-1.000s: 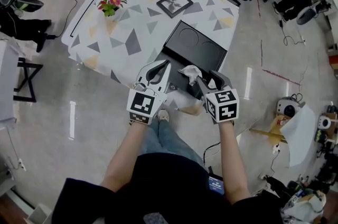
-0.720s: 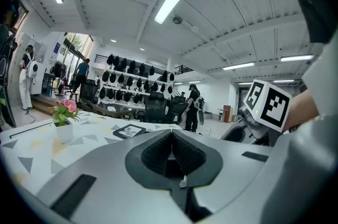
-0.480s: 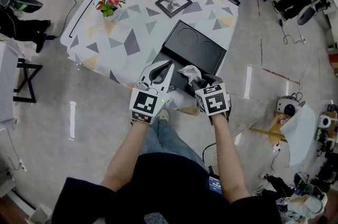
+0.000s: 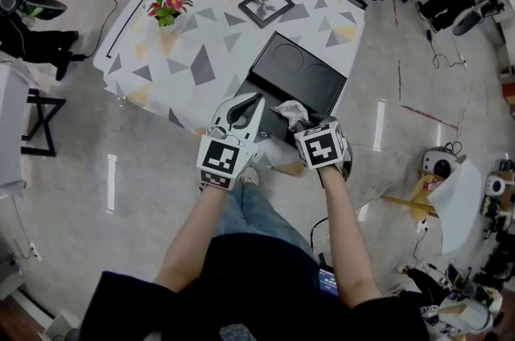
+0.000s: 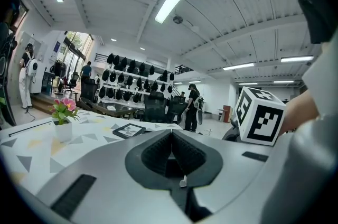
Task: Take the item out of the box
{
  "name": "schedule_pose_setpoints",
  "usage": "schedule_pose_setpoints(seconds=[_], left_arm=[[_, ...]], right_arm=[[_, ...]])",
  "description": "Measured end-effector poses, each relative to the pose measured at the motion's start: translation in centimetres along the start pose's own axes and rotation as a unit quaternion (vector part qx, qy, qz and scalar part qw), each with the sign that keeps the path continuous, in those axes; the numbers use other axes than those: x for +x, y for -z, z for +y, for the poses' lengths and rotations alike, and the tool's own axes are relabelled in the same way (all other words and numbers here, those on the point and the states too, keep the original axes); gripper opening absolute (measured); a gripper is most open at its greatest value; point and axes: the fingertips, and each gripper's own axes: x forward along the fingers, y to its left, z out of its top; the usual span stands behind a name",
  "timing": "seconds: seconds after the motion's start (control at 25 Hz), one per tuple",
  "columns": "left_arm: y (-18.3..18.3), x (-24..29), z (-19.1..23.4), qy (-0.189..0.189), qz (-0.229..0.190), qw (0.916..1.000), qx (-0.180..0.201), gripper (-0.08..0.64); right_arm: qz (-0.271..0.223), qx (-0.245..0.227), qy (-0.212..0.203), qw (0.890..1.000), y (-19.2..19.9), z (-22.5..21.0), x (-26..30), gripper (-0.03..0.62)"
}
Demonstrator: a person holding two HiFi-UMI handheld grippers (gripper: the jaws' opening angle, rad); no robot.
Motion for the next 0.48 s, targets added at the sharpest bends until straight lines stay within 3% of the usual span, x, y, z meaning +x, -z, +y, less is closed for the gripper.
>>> schedule_pose_setpoints(seconds=[0.48], left_arm=[[-0.13,-0.35,0.37,-0.005,-0.004,1.0000,-0.002,0.020]], right_arm=[[0.017,-0.021,0.018,0.999,0.17,-0.25,0.15,0.026]])
